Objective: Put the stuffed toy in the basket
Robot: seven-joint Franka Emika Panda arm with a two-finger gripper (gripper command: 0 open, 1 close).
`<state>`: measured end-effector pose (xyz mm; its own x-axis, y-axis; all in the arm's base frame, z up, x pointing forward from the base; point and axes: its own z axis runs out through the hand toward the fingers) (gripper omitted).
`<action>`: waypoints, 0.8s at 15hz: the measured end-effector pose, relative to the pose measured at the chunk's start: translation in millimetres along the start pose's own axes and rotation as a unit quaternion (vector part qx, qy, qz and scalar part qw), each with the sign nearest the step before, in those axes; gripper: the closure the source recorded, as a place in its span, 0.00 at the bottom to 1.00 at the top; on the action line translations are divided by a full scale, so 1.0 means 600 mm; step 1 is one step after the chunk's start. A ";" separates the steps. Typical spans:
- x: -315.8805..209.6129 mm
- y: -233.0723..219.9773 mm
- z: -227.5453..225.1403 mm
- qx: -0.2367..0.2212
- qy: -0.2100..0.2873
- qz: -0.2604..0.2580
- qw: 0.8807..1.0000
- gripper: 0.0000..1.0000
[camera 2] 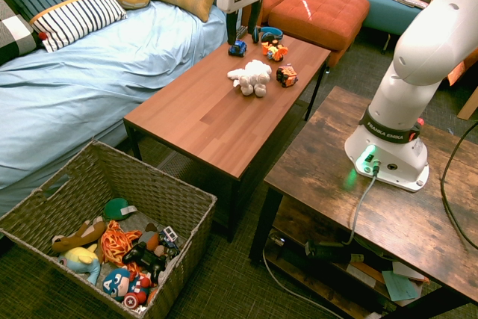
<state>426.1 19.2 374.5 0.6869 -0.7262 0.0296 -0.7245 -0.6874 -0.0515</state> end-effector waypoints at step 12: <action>0.195 0.030 0.060 0.014 0.064 0.254 0.965 0.00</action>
<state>495.5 -77.3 340.8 0.2293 -0.9663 0.1171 -0.9627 -0.2430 -0.1194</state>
